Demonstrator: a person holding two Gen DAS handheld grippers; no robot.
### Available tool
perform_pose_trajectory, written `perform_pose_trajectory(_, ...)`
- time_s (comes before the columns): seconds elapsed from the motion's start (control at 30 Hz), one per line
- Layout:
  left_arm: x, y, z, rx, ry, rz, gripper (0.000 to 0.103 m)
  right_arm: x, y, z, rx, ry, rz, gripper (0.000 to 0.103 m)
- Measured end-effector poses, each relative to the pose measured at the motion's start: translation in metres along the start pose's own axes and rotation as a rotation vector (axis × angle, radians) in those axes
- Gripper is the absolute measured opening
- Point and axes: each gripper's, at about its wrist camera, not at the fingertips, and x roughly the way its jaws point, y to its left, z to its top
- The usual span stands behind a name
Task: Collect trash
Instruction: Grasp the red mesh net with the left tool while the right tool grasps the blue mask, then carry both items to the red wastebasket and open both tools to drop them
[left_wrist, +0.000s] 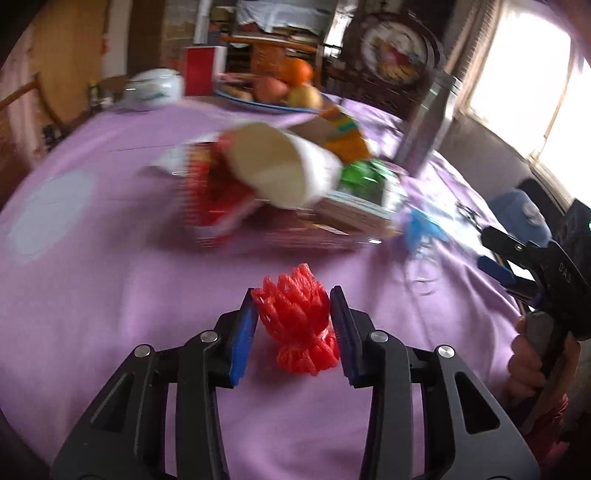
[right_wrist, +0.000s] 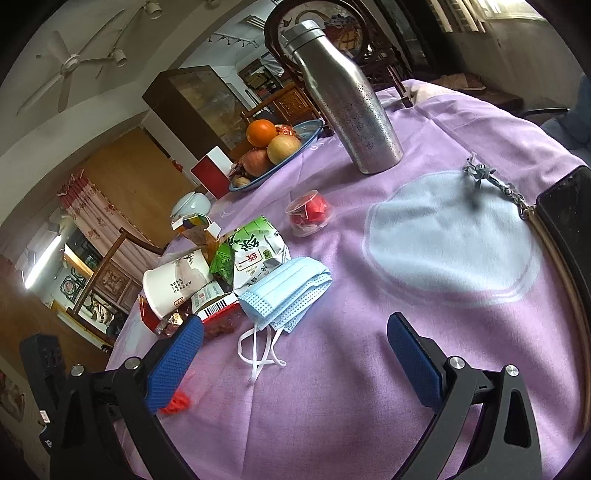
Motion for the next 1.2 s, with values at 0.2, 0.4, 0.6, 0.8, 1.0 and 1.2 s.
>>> perform_pose_trajectory(0.2, -0.001, 0.027, -0.006, -0.061, 0.004, 0.028, 0.042, 0.007, 0.021, -0.001, -0.123, 0.036, -0.065, 0.098)
perform_pose_trajectory(0.4, 0.006, 0.019, -0.014, -0.031, 0.011, 0.05, 0.081, 0.022, 0.043, 0.012, -0.222, 0.089, -0.096, 0.086)
perform_pose_trajectory(0.6, 0.015, 0.017, -0.018, -0.038, 0.046, 0.025, 0.085, 0.044, 0.032, 0.036, -0.133, 0.116, -0.084, 0.077)
perform_pose_trajectory(0.8, 0.017, 0.027, -0.013, -0.099, 0.041, -0.009, 0.07, 0.071, 0.014, 0.03, -0.063, 0.226, -0.021, 0.018)
perform_pose_trajectory(1.0, 0.011, 0.032, -0.01, -0.148, 0.015, -0.071, 0.041, 0.042, 0.012, 0.04, -0.083, 0.059, -0.047, 0.007)
perform_pose_trajectory(1.2, -0.023, 0.037, -0.002, -0.138, -0.076, -0.038, 0.041, 0.027, 0.025, 0.043, -0.159, -0.009, -0.038, 0.007)
